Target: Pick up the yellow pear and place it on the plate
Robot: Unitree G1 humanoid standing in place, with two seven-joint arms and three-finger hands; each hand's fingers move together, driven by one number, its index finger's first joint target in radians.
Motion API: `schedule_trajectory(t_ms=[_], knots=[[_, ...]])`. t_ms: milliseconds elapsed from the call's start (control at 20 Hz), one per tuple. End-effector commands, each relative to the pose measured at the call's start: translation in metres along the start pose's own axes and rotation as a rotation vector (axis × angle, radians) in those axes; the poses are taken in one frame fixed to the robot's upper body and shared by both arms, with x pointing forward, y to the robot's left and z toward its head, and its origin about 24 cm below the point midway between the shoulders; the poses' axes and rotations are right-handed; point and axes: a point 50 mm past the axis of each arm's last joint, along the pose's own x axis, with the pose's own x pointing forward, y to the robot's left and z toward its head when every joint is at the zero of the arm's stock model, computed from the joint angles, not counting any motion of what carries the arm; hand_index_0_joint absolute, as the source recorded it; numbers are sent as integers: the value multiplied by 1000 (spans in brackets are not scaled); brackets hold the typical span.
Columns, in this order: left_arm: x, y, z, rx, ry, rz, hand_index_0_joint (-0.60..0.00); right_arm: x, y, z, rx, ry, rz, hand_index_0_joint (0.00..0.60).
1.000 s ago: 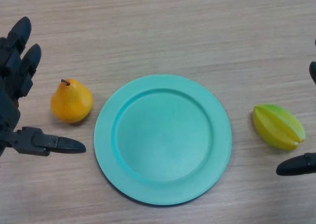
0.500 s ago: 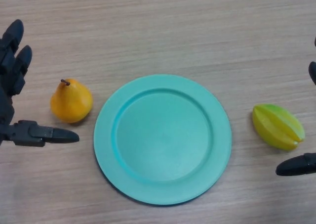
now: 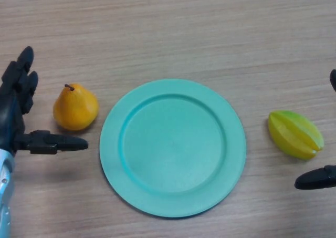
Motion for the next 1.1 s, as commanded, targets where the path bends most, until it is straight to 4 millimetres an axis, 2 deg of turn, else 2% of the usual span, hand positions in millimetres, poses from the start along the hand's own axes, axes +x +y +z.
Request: schedule_trajectory(t_ms=[50, 450, 500, 550, 600, 650, 700, 750, 900, 1000, 1050, 1100], knots=[[14, 14, 38, 25, -235, 34, 0, -6, -15, 29, -105, -199, -80, 0], [34, -1, 27, 65, -262, 47, 0, -8, -18, 29, -93, -195, -88, 0], [34, -2, 27, 69, -270, 44, -50, -8, -18, 29, -93, -195, -89, 0], [34, -3, 28, 69, -278, 44, -199, -8, -18, 29, -91, -195, -91, 0], [34, -4, 28, 76, -287, 44, -299, -8, -19, 30, -92, -194, -92, 0], [35, -6, 29, 97, -300, 46, -450, -8, -19, 30, -96, -192, -96, 0], [36, -8, 28, 155, -313, 56, -551, -8, -19, 29, -98, -191, -102, 0], [36, -11, 27, 223, -322, 69, -600, -9, -19, 30, -100, -192, -107, 0], [36, -14, 23, 286, -293, 52, -600, -9, -19, 32, -96, -192, -104, 0], [35, -14, 23, 293, -290, 49, -402, -9, -18, 32, -96, -195, -104, 0], [34, -13, 25, 285, -295, 52, -448, -9, -18, 33, -99, -197, -103, 0], [33, -12, 27, 281, -300, 55, -448, -9, -18, 34, -101, -198, -103, 0]])
